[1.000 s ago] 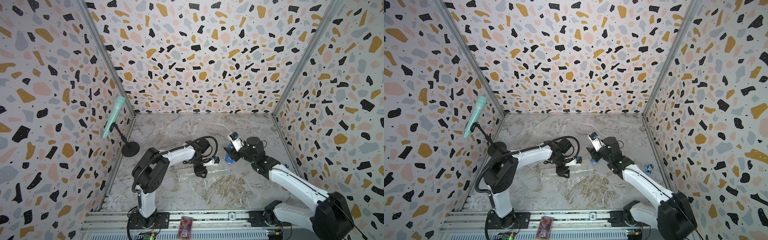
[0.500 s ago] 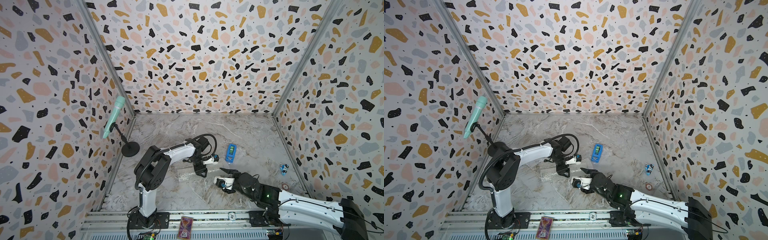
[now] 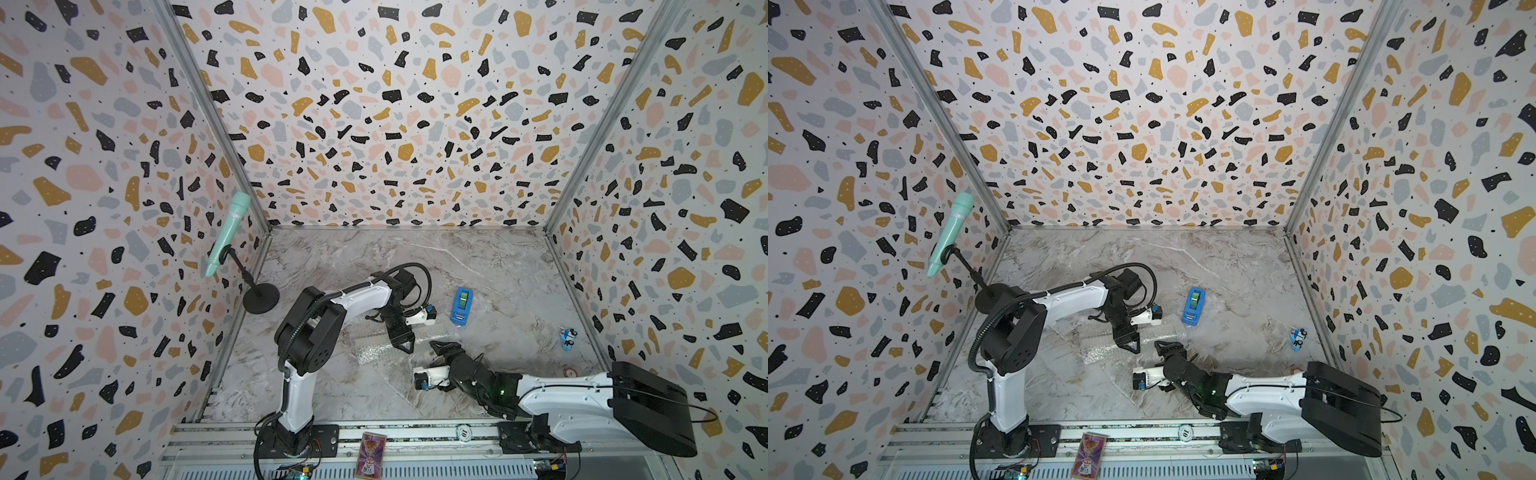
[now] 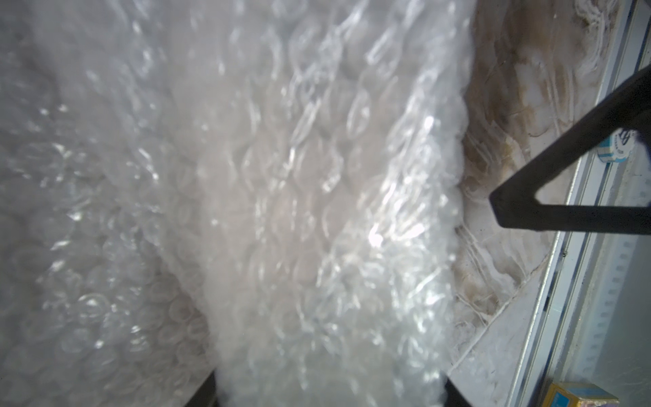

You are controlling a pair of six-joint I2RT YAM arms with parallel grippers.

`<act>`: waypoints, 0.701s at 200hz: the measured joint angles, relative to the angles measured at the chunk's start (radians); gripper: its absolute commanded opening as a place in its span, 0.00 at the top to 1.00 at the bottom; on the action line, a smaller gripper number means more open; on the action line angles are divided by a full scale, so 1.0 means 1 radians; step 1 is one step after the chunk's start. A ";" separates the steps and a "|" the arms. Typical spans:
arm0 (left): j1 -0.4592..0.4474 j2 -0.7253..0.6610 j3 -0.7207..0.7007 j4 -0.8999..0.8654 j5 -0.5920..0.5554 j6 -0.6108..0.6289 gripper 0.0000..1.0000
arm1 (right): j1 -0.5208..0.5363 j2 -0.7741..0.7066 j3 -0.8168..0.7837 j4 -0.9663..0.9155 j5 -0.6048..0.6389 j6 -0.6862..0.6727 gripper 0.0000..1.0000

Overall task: Wrap wine bottles in bubble wrap
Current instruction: Wrap the wine bottle in bubble wrap.

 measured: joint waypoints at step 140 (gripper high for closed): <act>0.019 0.023 0.016 -0.019 0.048 -0.003 0.84 | -0.106 0.302 0.044 0.296 0.026 -0.079 0.21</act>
